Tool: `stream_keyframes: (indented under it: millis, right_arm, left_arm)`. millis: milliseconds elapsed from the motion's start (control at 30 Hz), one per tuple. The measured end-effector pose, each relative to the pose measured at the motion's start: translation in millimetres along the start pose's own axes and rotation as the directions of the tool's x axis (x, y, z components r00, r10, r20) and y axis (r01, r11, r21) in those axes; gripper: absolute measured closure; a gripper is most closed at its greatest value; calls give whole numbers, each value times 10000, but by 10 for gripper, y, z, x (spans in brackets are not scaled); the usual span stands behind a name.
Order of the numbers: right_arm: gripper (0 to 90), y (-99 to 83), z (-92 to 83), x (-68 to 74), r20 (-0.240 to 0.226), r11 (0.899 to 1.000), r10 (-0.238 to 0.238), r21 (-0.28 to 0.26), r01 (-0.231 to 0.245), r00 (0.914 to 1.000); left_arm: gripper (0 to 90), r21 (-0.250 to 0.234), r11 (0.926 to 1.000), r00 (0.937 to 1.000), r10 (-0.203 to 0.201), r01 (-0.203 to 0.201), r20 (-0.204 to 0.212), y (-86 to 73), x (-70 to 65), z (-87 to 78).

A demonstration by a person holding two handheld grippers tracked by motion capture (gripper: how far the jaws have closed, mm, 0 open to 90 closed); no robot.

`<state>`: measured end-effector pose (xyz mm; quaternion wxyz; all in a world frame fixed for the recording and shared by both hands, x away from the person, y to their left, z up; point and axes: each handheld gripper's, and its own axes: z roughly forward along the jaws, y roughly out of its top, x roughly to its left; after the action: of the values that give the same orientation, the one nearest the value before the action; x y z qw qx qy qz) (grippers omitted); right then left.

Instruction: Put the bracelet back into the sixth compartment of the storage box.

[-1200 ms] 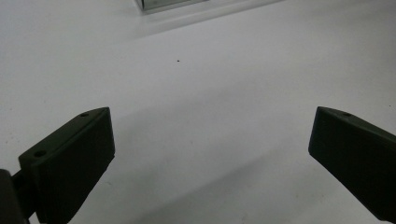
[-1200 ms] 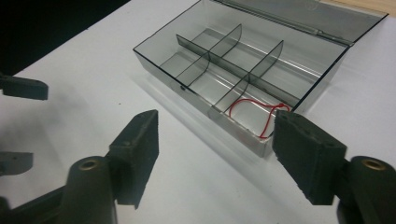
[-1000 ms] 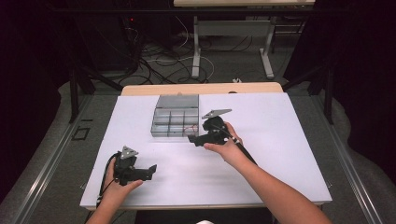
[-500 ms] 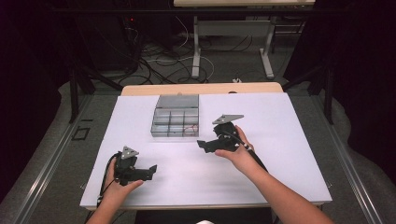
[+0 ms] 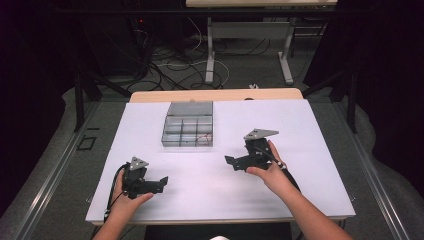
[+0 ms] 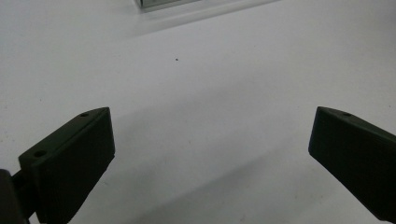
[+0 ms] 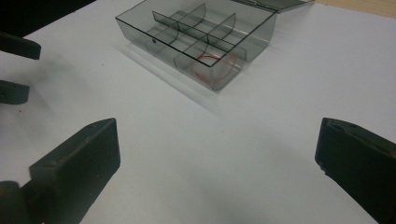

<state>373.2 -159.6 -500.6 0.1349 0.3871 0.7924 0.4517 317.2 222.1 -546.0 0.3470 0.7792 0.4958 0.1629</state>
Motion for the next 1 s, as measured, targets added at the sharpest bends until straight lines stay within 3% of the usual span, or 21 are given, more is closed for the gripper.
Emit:
stream_keyframes:
  millis: [167, 367, 1000]
  right_arm:
    - [0, -115, -155, -100, 247, 9993, 360, 100, -363, 9990]
    - [0, -274, -299, -237, 763, 9994, 316, 83, -324, 9966]
    - [2, -656, -513, -605, 1614, 9956, 934, -93, -931, 9825]
  left_arm:
    - [6, 46, 10000, 10000, 79, -79, -45, 1, 3, 5]
    - [6, 39, 10000, 10000, -20, 20, -54, -3, 0, 9]
    - [6, 70, 9999, 9999, 76, -76, -80, -1, -2, 4]
